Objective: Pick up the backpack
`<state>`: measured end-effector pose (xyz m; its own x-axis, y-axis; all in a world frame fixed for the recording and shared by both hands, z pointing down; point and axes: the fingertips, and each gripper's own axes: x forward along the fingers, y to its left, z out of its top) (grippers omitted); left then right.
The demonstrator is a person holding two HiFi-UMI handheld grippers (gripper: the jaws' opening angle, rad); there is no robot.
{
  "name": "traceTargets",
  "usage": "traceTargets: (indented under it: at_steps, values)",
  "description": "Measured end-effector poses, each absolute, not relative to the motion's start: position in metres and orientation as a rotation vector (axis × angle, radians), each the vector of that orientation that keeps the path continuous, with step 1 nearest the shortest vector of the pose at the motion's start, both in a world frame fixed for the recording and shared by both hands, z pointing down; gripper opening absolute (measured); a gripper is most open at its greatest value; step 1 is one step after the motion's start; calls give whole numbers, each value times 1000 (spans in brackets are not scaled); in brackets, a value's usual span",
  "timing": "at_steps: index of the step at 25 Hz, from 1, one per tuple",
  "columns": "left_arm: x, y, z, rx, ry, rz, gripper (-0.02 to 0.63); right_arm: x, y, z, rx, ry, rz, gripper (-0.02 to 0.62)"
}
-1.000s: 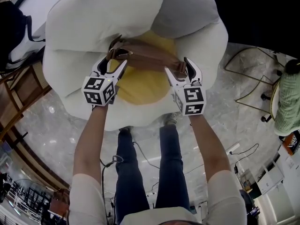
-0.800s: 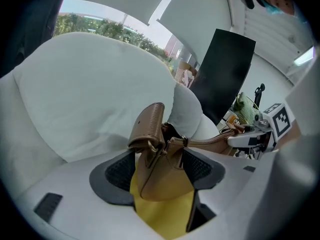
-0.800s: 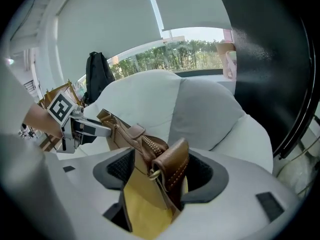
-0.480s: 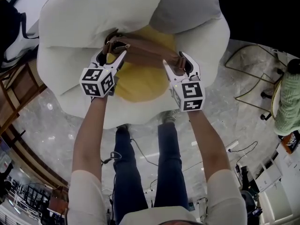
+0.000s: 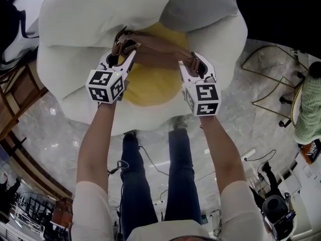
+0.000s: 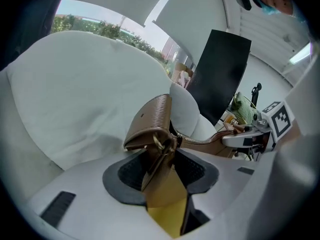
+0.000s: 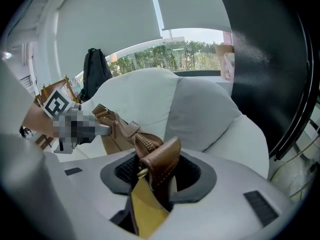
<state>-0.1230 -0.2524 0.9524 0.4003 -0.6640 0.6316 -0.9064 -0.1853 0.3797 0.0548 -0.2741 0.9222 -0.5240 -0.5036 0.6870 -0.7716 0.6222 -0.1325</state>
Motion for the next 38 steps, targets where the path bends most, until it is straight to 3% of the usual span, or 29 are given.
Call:
traceTargets:
  at_steps: [7,17,38]
  values:
    - [-115,-248,941,1947,-1285,452,141,58,-273,913,1028,-2228,546,175]
    - [-110,-241,895,1981,-1292,439,138,62,-270,867,1032,-2260,513,173]
    - [-115,-229,712,2041,-1373,395,138,57,-259,684,1084,-2351,430,173]
